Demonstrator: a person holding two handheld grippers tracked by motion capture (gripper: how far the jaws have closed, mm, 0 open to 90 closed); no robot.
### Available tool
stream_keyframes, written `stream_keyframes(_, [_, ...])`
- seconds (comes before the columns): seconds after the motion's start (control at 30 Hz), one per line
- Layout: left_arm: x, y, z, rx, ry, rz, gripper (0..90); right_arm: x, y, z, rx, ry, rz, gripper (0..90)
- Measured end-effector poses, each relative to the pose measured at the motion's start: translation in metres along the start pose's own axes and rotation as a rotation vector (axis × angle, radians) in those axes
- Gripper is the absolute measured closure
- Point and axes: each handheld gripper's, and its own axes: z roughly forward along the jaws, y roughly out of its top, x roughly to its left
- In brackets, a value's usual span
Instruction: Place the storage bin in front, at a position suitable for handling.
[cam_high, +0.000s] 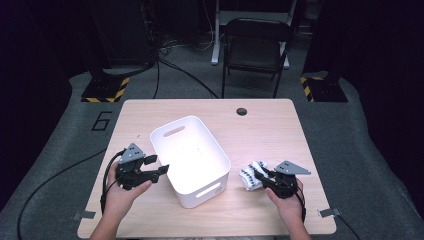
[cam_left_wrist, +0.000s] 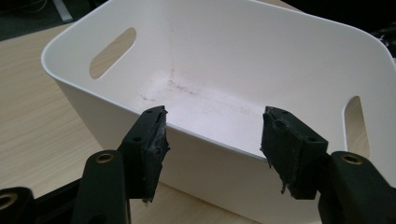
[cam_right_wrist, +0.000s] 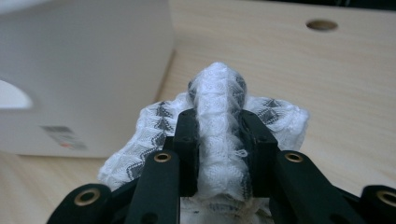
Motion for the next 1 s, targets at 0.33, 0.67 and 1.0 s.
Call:
stream_keyframes(0.33, [-0.005, -0.004, 0.01, 0.002, 0.036, -0.028, 29.0, 0.03, 0.031, -0.03, -0.197, 0.211, -0.057, 70.3])
stream_keyframes(0.67, [-0.012, -0.005, 0.014, -0.006, 0.094, -0.023, 28.1, 0.043, 0.034, 0.0, -0.117, 0.307, -0.152, 67.7])
stream_keyframes(1.0, [-0.015, -0.005, 0.016, -0.008, 0.12, 0.0, 30.0, 0.039, 0.04, 0.018, -0.038, 0.357, -0.193, 67.9])
